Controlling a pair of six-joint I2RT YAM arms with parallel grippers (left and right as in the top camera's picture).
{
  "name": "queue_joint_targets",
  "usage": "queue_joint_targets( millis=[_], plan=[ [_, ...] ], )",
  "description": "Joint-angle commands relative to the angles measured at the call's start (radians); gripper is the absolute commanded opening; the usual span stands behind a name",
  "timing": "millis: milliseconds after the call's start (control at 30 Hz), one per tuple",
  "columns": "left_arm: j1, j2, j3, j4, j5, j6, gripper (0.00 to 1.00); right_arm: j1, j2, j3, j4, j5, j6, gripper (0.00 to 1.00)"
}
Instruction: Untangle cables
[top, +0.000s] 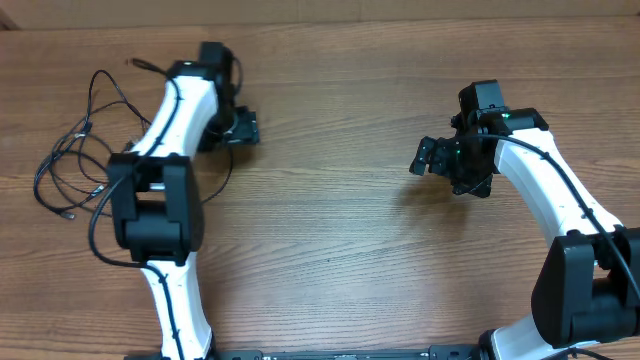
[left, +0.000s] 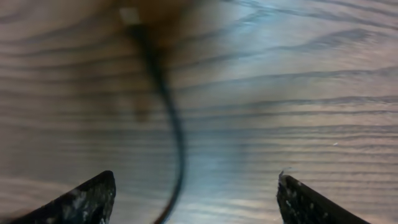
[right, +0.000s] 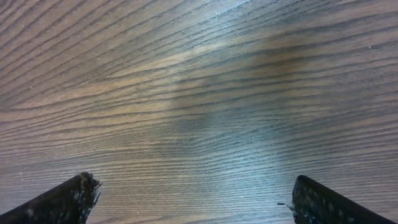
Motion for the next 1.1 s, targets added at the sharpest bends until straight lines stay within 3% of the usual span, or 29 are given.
queue_joint_targets(
  millis=[0,200,467,600,633,700,833,867,1067],
  plan=[
    [-0.027,0.039,0.002,0.045,-0.050,0.016,0.76,-0.004,-0.013,0.007,0.002,-0.007,0.001,0.99],
    [-0.040,0.087,0.002,0.044,-0.054,0.016,0.64,-0.004,-0.013,0.007,0.002,-0.007,0.001,0.99],
    [-0.031,0.087,-0.007,0.013,-0.108,-0.047,0.63,-0.004,-0.013,0.007,0.001,-0.007,0.001,0.99],
    [-0.029,0.087,-0.103,0.059,-0.106,-0.047,0.63,-0.004,-0.013,0.007,-0.003,-0.007,0.001,0.99],
    [-0.029,0.087,-0.114,0.059,-0.106,-0.047,0.59,-0.004,-0.013,0.007,-0.003,-0.007,0.001,0.99],
    [-0.029,0.087,-0.117,0.058,-0.107,-0.047,0.33,-0.004,-0.013,0.007,-0.003,-0.007,0.001,0.99],
    [-0.006,0.086,-0.117,0.055,-0.106,-0.047,0.09,-0.004,-0.013,0.007,-0.008,-0.007,0.001,0.99],
    [-0.002,0.086,-0.116,0.052,-0.106,-0.048,0.04,-0.004,-0.013,0.007,-0.009,-0.007,0.001,0.99],
    [0.051,0.047,-0.072,0.010,-0.106,-0.071,0.04,-0.004,-0.013,0.007,-0.010,-0.007,0.001,0.98]
  ],
)
